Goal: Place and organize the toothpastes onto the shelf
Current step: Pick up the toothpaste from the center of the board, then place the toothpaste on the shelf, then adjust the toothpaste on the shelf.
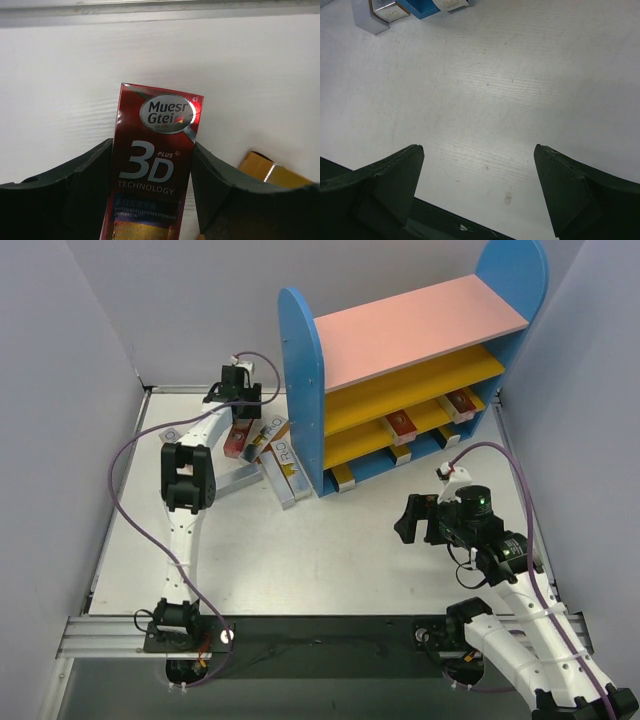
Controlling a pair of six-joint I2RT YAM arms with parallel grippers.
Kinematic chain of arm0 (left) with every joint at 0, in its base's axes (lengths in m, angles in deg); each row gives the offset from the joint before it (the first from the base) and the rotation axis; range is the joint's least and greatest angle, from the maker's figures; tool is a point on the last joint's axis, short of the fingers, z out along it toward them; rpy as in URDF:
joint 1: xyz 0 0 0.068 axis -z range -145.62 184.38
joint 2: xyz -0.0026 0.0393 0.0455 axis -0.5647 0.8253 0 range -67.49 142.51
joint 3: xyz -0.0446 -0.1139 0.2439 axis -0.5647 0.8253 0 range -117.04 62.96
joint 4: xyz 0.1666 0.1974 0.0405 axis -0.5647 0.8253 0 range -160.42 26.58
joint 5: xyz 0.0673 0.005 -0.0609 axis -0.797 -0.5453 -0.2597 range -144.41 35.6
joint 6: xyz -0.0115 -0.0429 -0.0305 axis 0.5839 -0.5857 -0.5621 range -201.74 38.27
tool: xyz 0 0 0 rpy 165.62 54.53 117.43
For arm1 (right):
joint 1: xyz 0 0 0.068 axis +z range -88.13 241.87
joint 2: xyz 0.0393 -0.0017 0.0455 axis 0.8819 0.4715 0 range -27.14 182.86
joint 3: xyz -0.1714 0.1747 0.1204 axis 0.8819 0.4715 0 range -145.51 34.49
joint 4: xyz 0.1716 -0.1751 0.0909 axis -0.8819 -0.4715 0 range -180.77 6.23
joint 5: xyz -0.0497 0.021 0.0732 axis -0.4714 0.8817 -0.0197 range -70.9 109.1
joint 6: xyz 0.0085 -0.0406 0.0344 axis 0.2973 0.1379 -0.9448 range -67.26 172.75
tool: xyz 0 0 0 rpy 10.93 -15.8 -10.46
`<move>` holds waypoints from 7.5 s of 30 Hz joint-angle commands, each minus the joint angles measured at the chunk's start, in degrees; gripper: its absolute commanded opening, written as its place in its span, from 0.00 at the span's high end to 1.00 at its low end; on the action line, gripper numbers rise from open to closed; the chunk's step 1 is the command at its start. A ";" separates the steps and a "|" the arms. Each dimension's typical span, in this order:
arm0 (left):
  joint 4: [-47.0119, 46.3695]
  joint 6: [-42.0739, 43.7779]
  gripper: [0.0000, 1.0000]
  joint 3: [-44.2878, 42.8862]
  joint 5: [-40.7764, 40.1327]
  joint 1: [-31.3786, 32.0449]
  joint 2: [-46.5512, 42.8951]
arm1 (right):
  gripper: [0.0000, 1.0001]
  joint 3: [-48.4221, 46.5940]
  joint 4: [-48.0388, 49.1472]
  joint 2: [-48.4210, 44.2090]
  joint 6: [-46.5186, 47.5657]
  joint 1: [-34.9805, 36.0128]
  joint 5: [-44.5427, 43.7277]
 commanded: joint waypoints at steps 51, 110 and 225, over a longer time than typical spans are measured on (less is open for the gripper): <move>10.02 -61.48 0.63 48.51 -14.65 17.18 -64.34 | 0.00 3.73 49.23 12.92 -16.35 26.26 -7.43; -40.68 -19.23 0.12 87.79 -30.22 29.06 -98.00 | 0.96 11.11 31.14 -5.07 -28.57 14.76 6.98; -40.95 4.60 0.09 113.30 -20.02 27.22 -114.20 | 0.64 -22.19 44.49 48.87 14.85 18.00 -13.86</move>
